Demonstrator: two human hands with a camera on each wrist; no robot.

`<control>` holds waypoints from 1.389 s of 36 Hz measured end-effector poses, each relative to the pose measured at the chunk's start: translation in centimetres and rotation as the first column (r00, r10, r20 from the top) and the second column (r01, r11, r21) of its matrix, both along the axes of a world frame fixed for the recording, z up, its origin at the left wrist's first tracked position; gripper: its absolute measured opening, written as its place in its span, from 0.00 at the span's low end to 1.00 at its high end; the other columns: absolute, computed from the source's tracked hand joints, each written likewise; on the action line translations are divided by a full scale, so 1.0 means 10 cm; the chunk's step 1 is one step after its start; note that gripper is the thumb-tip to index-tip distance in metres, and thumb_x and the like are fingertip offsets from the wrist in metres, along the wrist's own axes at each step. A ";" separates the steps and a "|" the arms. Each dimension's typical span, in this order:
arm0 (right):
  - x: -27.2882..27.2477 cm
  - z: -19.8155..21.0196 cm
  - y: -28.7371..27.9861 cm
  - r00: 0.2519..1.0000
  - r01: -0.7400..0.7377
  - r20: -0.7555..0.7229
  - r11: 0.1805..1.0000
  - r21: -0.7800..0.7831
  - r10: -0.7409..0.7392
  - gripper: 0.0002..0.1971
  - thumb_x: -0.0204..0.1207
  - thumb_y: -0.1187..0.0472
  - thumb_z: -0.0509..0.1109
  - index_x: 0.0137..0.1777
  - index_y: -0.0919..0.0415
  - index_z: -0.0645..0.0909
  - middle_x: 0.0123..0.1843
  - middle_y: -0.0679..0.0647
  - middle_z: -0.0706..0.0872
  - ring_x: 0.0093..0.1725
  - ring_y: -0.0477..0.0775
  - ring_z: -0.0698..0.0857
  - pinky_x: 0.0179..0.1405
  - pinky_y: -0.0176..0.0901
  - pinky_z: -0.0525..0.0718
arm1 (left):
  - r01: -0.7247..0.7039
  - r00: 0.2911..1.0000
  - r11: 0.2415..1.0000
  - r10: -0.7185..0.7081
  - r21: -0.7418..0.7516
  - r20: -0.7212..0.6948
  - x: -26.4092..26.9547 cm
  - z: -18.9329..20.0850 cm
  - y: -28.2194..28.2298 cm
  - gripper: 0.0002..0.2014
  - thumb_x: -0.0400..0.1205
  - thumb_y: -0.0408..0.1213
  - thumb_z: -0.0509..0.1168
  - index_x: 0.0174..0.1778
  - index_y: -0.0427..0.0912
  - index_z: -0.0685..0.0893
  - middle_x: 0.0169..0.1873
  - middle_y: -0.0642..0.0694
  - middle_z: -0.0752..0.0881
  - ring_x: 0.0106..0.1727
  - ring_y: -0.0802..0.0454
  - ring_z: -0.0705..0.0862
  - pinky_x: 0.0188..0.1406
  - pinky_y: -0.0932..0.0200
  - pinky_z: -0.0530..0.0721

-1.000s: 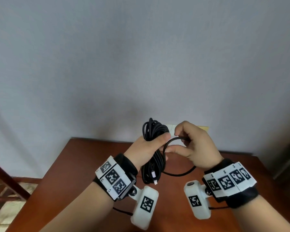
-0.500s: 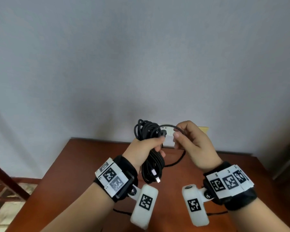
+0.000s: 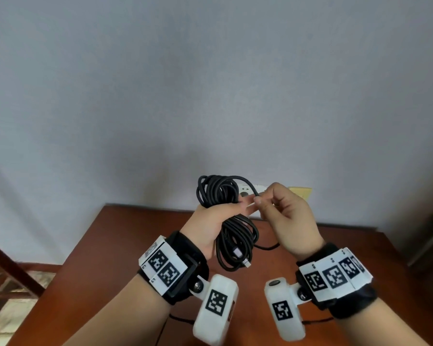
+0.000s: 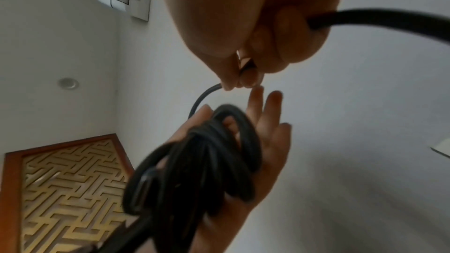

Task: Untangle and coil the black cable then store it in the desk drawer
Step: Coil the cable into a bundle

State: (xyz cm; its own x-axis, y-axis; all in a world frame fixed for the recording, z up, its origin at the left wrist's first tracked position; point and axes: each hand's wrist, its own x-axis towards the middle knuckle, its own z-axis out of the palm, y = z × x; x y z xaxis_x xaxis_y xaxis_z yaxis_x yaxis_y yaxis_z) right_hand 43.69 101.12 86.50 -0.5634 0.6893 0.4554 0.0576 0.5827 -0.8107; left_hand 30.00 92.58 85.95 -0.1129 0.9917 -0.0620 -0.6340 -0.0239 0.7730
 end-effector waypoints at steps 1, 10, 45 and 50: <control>-0.01 0.01 -0.02 1.000 -0.011 0.019 1.000 0.012 0.010 0.10 0.79 0.67 0.68 0.36 0.59 0.78 0.28 0.41 0.81 0.29 0.38 0.77 0.33 0.29 0.74 | -0.011 1.000 1.000 0.011 -0.011 0.004 0.01 -0.01 0.01 0.05 0.75 0.29 0.70 0.38 0.42 0.89 0.53 0.35 0.87 0.52 0.44 0.88 0.54 0.44 0.83; 0.01 0.07 -0.05 0.923 -0.255 0.296 0.967 0.000 0.244 0.06 0.81 0.67 0.63 0.43 0.65 0.78 0.32 0.51 0.82 0.30 0.43 0.78 0.32 0.37 0.78 | 0.009 1.000 1.000 -0.009 -0.012 -0.003 0.02 0.00 0.00 0.22 0.74 0.32 0.71 0.65 0.35 0.82 0.61 0.27 0.82 0.55 0.34 0.85 0.47 0.43 0.87; 0.35 -0.50 0.37 0.885 -0.117 0.425 0.973 -0.197 0.192 0.17 0.77 0.49 0.69 0.31 0.59 0.80 0.28 0.48 0.82 0.29 0.40 0.75 0.34 0.31 0.70 | -0.314 0.914 0.949 0.314 -0.041 0.258 -0.45 0.14 -0.06 0.17 0.82 0.39 0.62 0.25 0.46 0.75 0.22 0.53 0.75 0.28 0.55 0.83 0.38 0.56 0.80; 0.38 -0.48 0.48 0.945 0.127 0.320 0.977 -0.172 -0.067 0.18 0.75 0.54 0.72 0.30 0.64 0.73 0.27 0.60 0.76 0.30 0.46 0.74 0.34 0.38 0.71 | -0.340 0.911 0.939 0.341 -0.048 0.233 -0.50 0.15 -0.05 0.17 0.83 0.39 0.62 0.26 0.46 0.75 0.22 0.54 0.75 0.29 0.55 0.84 0.36 0.57 0.83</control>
State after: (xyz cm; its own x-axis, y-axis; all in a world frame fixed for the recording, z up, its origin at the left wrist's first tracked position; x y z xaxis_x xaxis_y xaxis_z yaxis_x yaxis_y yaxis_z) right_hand 47.45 105.96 81.71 -0.5820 0.8033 0.1261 0.3722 0.4010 -0.8371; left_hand 25.04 92.09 87.46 -0.4250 0.8952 -0.1341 -0.7513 -0.2662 0.6039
